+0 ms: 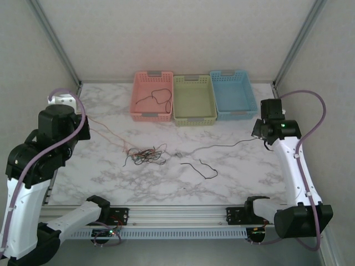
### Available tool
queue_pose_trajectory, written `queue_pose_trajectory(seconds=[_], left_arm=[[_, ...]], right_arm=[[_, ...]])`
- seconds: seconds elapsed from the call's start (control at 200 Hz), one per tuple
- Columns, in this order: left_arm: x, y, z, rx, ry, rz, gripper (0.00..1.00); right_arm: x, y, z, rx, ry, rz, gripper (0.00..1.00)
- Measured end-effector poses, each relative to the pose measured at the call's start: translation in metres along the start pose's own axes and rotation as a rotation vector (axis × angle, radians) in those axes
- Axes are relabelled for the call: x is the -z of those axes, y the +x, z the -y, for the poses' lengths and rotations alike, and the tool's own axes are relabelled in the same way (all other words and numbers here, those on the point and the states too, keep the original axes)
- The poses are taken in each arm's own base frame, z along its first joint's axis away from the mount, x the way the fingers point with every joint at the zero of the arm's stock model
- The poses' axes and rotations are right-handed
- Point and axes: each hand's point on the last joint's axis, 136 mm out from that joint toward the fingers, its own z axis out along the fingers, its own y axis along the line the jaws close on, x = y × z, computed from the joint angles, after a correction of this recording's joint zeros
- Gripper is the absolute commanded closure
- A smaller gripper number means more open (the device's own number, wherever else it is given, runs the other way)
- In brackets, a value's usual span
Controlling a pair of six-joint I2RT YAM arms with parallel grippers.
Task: Untangle the cables
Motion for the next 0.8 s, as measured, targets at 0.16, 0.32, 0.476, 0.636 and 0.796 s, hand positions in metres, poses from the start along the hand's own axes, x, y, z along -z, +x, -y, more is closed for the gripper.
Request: queue_pose_trajectory(seconds=[0.16,0.32,0.476,0.636,0.796], left_arm=[[0.006,-0.005,-0.009,-0.013,-0.037,0.017,1.0],[0.014,-0.014,-0.013,0.004,-0.029,0.046,1.0],[0.003,-0.001,0.004,-0.006,0.035,0.006,1.0],[-0.025,0.03,0.024,-0.042,0.063,-0.091,1.0],[-0.043,0.048,0.04,-0.046,0.092,-0.146,1.0]], right_arm=[[-0.01,0.0,0.002,0.014,0.04,-0.02,1.0],[-0.014,0.001,-0.01,0.004,-0.02,-0.027,1.0],[0.002,-0.001,-0.037,-0.031,-0.21,-0.004,1.0],[0.047,-0.02,-0.06,-0.068,-0.417,0.067,1.0],[0.114,-0.061,-0.073,-0.095,-0.588,0.204,1.0]])
